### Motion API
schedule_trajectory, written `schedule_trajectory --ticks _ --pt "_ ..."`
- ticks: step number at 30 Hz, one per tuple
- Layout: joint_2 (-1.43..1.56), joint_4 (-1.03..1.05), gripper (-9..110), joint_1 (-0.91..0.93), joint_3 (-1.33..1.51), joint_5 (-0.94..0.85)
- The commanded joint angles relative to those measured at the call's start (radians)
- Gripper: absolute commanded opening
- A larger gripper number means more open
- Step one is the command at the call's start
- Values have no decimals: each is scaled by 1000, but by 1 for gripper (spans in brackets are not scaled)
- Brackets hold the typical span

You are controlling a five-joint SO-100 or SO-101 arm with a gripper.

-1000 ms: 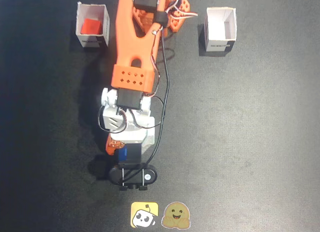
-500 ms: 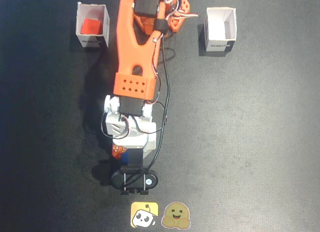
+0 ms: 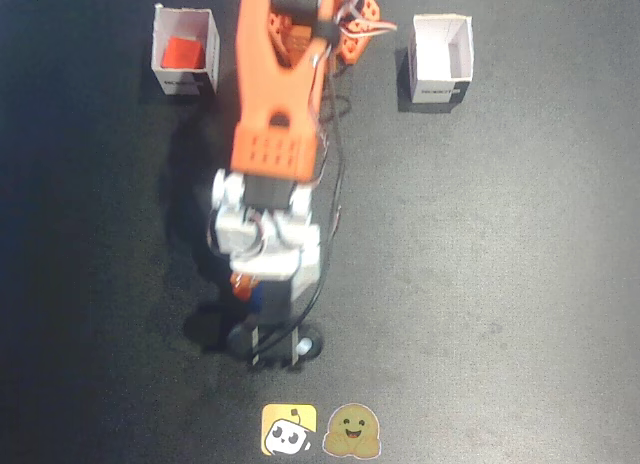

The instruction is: Put the red cube in the right box and the blue cube in the left box.

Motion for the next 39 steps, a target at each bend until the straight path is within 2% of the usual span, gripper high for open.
schedule_trajectory --ticks 1,5,11,21,39 --pt "163 67 8 -18 23 26" --pt "261 176 8 -21 41 41" --pt "499 225 8 -63 199 86" --pt "836 403 8 -304 344 209" --pt "867 531 8 -798 356 291"
